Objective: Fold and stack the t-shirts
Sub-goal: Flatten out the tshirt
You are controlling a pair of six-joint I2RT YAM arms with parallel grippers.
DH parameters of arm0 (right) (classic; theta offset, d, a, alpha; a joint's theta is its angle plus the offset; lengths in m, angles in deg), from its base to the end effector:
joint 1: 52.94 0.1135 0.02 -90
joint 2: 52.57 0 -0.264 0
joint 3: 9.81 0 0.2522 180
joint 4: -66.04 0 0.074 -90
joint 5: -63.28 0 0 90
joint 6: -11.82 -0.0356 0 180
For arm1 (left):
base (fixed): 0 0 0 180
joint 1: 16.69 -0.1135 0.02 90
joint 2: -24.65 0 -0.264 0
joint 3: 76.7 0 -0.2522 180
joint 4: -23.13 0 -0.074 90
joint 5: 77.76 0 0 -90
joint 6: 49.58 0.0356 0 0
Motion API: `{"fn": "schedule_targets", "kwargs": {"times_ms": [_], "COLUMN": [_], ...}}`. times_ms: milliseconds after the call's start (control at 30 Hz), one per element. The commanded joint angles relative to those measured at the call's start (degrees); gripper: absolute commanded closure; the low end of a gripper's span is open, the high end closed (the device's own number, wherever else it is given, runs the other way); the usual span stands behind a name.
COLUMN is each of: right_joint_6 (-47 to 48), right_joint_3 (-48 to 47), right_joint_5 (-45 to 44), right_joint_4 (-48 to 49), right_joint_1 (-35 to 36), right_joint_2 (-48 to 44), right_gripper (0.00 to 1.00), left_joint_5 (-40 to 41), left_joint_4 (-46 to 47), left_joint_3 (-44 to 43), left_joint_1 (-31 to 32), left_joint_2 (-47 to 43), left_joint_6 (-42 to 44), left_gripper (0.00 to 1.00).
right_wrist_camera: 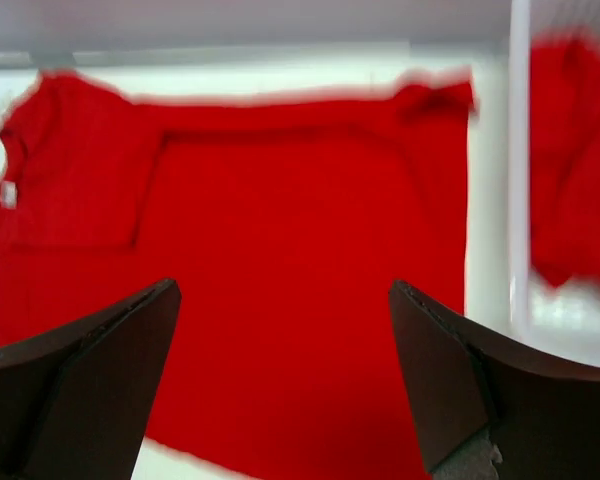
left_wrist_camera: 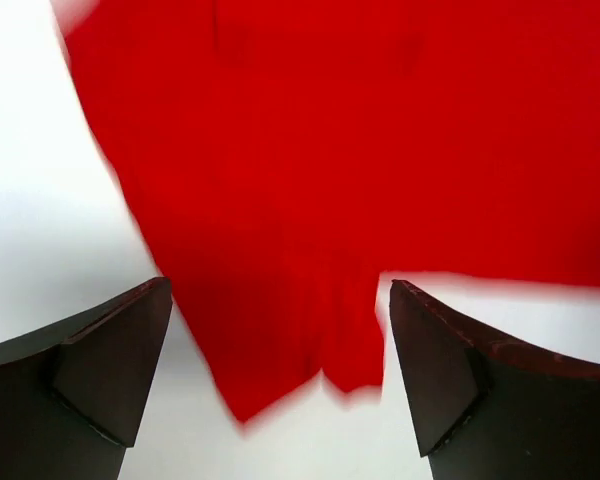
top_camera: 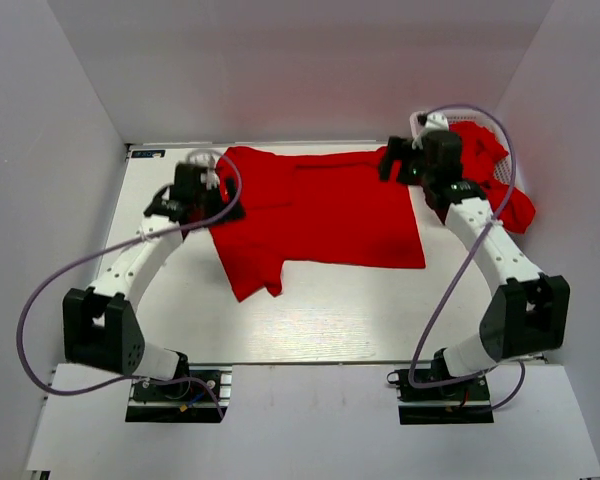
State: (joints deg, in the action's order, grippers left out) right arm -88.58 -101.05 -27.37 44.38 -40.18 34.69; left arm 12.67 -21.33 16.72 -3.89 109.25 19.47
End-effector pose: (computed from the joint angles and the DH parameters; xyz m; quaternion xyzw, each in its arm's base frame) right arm 0.3545 0.0799 0.3614 -0.0133 0.8073 0.1140 0.5789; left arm 0.3199 -0.0724 0.3110 -0.0665 0.9128 -0.1137 0.3866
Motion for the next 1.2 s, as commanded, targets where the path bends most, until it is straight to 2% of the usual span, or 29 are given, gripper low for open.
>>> {"fn": "schedule_targets", "kwargs": {"times_ms": [0,133,200,333,433,633,767,933,1000,1033,1133,1167], "right_joint_6": [-8.1,-13.4,-13.8,-14.7,-15.1,-15.5,-15.5,-16.1,-16.0,-15.8,-15.7,-15.6], "right_joint_3": [10.0,18.7,23.5,28.1,29.9,31.6,32.4,34.8,35.5,35.8,36.8,36.8], "right_joint_5": [-2.0,-5.1,-6.5,-8.2,-9.0,-9.7,-10.5,-14.4,-14.7,-14.5,-12.6,-12.4], "right_joint_4": [-6.4,-6.5,-6.3,-6.7,-7.0,-7.7,-9.0,-9.0,-9.1,-8.9,-7.4,-6.3], "right_joint_1": [-0.4,-0.7,-0.6,-0.7,-1.1,-1.2,-2.0,-3.1,-3.5,-4.0,-4.6,-5.0], "right_joint_2": [-3.6,-10.4,-12.9,-16.0,-16.7,-15.8,-14.9,-14.7,-14.2,-14.0,-12.9,-12.0], "right_gripper": [0.10,0.10,0.10,0.10,0.10,0.10,0.10,0.10,0.10,0.10,0.10,0.10], "left_joint_5": [-9.5,-13.3,-13.3,-13.3,-11.5,-4.7,-0.4,-1.0,-2.4,-2.9,-2.3,-2.3], "left_joint_4": [-3.1,-4.9,-5.6,-4.0,-1.5,5.4,8.0,11.4,12.8,13.6,14.2,14.2], "left_joint_3": [13.2,23.1,27.9,33.0,33.8,35.8,35.8,35.3,35.3,35.3,35.3,34.5], "left_joint_1": [2.0,4.9,6.5,8.7,10.0,10.8,10.8,10.8,10.8,10.8,10.8,10.8], "left_joint_2": [-5.7,-11.7,-13.6,-15.7,-15.7,-11.6,-9.6,-6.3,-4.7,-4.2,-3.0,-3.0], "left_joint_6": [-8.1,-11.0,-11.6,-11.6,-11.6,-13.1,-13.7,-12.5,-11.9,-11.9,-11.9,-11.9], "left_gripper": [0.00,0.00,0.08,0.12,0.12,0.18,0.26,0.31,0.37,0.45,0.59,0.74]}}
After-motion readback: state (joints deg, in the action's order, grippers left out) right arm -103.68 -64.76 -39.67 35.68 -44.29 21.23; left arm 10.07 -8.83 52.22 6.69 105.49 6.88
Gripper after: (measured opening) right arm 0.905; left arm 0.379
